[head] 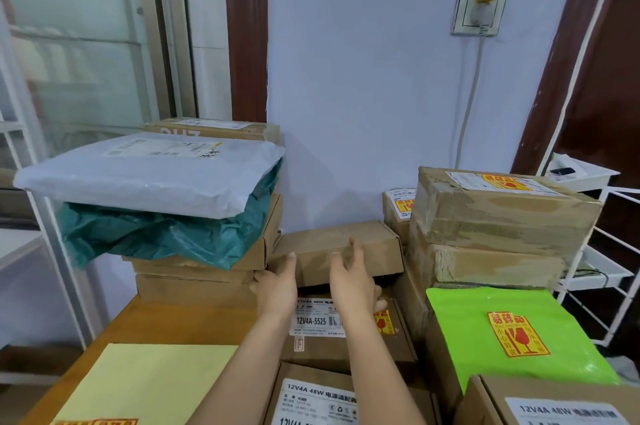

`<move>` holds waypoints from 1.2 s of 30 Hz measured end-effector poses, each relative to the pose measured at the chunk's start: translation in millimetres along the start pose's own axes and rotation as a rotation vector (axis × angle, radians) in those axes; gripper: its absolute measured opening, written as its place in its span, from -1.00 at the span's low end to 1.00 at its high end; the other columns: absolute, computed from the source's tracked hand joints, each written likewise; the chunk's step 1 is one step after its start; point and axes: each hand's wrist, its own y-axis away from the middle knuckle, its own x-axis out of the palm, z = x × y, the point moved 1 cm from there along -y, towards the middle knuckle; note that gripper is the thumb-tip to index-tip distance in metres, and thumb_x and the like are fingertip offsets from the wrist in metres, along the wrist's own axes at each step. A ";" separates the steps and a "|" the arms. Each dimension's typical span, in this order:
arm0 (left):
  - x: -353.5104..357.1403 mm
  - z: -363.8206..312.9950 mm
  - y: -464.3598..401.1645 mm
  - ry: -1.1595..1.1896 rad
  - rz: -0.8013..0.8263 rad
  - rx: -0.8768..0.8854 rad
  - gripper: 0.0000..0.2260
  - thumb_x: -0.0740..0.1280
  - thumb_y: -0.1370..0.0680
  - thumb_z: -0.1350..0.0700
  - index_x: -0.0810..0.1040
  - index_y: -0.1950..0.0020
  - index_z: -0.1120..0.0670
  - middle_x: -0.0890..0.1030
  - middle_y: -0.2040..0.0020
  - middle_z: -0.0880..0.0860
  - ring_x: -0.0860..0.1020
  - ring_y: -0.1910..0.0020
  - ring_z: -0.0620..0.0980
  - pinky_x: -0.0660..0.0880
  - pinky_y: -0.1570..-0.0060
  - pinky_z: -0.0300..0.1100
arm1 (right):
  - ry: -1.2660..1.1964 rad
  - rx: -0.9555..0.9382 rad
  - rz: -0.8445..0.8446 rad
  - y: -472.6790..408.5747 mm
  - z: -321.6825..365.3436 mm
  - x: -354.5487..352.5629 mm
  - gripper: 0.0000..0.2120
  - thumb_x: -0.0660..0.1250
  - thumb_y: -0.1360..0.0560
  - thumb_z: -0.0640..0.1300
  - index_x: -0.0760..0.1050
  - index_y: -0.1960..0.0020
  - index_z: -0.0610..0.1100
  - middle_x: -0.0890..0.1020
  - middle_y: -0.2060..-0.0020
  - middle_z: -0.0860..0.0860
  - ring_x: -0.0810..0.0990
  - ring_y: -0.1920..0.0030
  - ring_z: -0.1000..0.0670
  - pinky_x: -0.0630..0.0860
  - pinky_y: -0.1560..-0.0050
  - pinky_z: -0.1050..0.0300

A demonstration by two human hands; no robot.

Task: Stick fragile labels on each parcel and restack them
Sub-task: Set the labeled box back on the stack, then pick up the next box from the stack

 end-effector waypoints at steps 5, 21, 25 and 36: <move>-6.7 5.9 2.0 0.088 0.026 0.002 -0.31 0.29 -0.52 -0.18 0.21 -0.48 0.22 0.28 -0.45 0.21 0.32 -0.38 0.21 0.27 -0.34 0.06 | 0.012 -0.010 0.005 12.4 0.9 -8.2 -0.55 0.03 -0.57 0.14 0.08 -0.45 0.31 0.50 -0.26 -0.11 0.29 -0.33 -0.24 0.06 -0.34 -0.16; -38.5 19.7 34.6 0.303 -0.029 -0.117 -0.47 0.38 -0.49 -0.04 0.32 -0.33 0.20 0.45 -0.22 0.18 0.45 -0.16 0.19 0.44 -0.21 0.10 | 0.017 -0.013 -0.019 78.2 -16.3 -24.6 -0.44 0.07 -0.58 0.15 -0.14 -0.47 0.35 0.52 -0.22 -0.12 0.34 -0.28 -0.21 0.10 -0.33 -0.14; -49.6 23.3 52.6 0.353 0.010 -0.111 -0.61 0.37 -0.49 0.03 0.36 -0.22 0.16 0.48 -0.15 0.16 0.48 -0.14 0.18 0.45 -0.21 0.15 | 0.003 -0.070 -0.071 99.1 -25.3 -26.7 -0.30 0.07 -0.58 0.16 -0.44 -0.40 0.38 0.52 -0.14 -0.15 0.44 -0.20 -0.21 0.20 -0.31 -0.18; -87.6 31.5 108.1 0.502 0.010 -0.070 -0.82 0.31 -0.53 0.11 0.37 -0.07 0.09 0.47 0.12 0.03 0.45 0.17 -0.05 0.48 0.01 -0.02 | -0.365 -0.087 -0.179 148.6 -50.5 -57.4 -0.17 0.25 -0.57 -0.05 -0.31 -0.54 -0.01 0.20 -0.45 -0.21 0.32 -0.38 -0.20 0.28 -0.27 0.05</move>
